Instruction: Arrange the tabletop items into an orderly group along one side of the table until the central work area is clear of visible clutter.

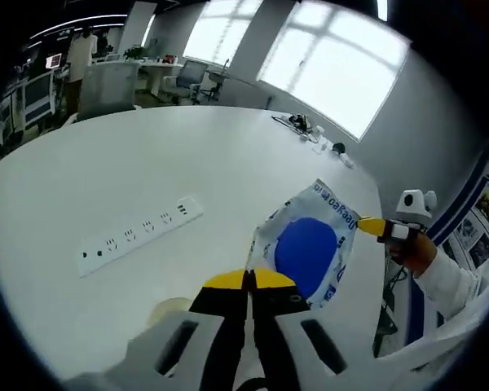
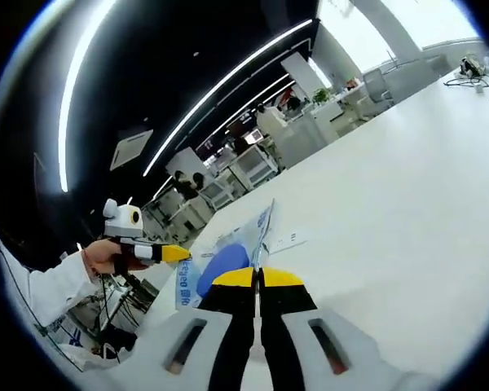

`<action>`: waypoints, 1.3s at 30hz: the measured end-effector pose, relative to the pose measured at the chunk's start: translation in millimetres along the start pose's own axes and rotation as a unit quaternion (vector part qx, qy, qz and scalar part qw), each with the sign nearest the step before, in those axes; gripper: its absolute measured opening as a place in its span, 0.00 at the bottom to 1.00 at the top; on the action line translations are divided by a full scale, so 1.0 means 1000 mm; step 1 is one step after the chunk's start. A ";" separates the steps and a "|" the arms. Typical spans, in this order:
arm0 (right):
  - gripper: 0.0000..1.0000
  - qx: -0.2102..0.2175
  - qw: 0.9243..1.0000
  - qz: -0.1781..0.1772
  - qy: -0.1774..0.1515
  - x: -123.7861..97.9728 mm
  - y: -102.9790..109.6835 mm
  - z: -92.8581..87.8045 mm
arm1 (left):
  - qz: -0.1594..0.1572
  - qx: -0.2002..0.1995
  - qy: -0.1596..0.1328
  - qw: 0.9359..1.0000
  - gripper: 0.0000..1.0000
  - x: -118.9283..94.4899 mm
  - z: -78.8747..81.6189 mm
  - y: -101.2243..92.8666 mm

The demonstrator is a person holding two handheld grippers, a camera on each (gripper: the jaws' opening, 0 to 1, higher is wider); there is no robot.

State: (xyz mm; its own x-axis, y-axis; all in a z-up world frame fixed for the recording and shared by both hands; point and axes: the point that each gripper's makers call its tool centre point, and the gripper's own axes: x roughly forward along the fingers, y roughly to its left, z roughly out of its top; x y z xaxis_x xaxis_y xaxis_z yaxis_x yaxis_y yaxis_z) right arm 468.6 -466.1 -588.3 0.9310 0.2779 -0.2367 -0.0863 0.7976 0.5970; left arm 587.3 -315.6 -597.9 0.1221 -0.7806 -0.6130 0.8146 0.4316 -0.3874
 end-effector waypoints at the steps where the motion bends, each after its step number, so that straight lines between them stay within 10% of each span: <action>1: 0.00 0.002 1.000 -0.001 0.000 0.001 -0.002 -0.001 | -0.001 -0.001 0.001 1.000 0.00 0.002 0.000 0.000; 39: 0.00 0.028 0.999 -0.024 0.025 0.043 -0.049 -0.022 | -0.001 0.029 0.087 0.996 0.00 0.063 -0.014 0.052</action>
State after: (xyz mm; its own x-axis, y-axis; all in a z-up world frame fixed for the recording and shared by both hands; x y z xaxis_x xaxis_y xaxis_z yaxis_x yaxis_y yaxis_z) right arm 505.3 -481.5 -644.3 0.9146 0.2678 -0.3030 -0.0212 0.7800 0.6254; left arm 628.8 -335.9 -666.2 0.0251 -0.6891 -0.7242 0.8463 0.4003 -0.3516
